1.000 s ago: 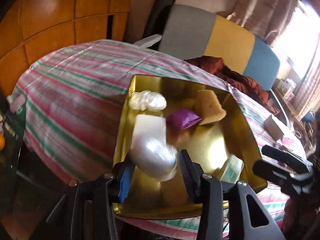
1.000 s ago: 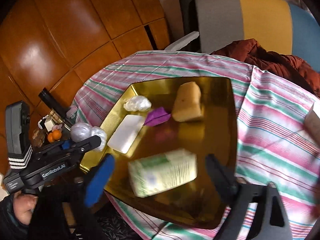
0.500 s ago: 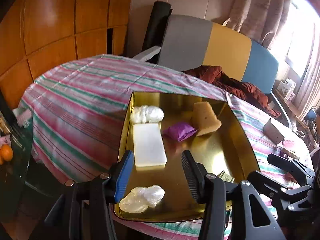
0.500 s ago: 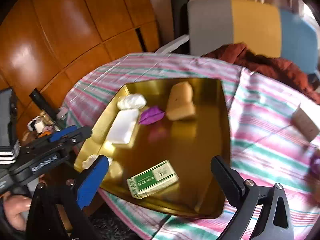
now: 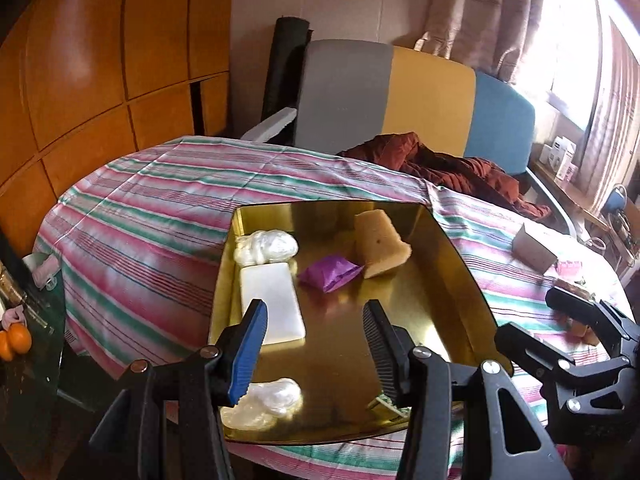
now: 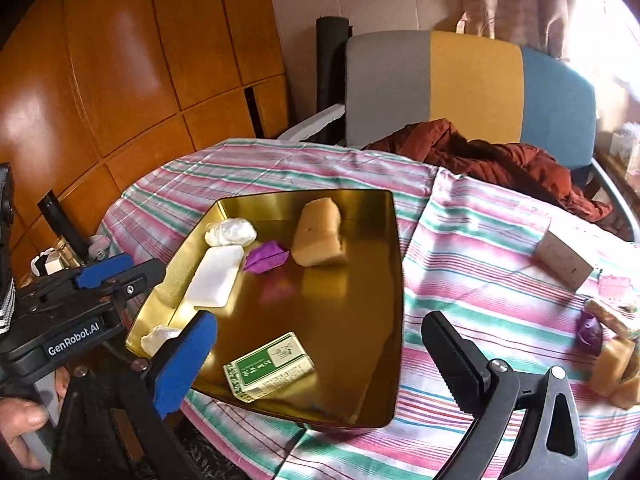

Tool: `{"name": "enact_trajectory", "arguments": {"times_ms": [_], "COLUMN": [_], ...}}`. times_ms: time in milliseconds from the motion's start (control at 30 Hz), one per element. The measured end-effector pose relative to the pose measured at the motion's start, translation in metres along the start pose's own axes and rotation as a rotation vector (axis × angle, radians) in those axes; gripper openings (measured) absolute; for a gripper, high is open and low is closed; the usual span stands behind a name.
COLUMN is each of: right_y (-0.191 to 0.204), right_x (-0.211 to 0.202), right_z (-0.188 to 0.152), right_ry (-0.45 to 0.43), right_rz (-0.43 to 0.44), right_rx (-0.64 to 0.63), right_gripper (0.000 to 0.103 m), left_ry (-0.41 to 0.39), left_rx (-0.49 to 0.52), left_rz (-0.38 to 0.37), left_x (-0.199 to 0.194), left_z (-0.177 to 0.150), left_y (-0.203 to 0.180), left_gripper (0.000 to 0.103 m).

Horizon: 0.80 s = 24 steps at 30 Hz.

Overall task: Organize objects
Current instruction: 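Release the wrapped ball and green box into the gold tray, then move both grippers back toward the remaining item pile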

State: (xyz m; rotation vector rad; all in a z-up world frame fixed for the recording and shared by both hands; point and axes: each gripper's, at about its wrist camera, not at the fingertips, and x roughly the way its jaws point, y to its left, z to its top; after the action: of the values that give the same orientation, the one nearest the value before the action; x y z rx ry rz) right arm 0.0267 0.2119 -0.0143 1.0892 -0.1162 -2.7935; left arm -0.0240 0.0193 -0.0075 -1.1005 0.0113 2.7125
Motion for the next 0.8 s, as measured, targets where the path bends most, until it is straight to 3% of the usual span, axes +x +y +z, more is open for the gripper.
{"name": "enact_trajectory", "arguments": {"times_ms": [800], "right_y": [-0.085], "right_x": [-0.002], "right_z": [-0.01], "right_ry": [0.058], "right_rz": [-0.161], "right_rx": [0.124], "right_gripper": [0.103], "left_ry": [0.01], "left_rx": [0.114], "left_rz": [-0.141], "left_x": [0.005], "left_z": [0.013], "left_y": [-0.067], "left_gripper": [0.05]}}
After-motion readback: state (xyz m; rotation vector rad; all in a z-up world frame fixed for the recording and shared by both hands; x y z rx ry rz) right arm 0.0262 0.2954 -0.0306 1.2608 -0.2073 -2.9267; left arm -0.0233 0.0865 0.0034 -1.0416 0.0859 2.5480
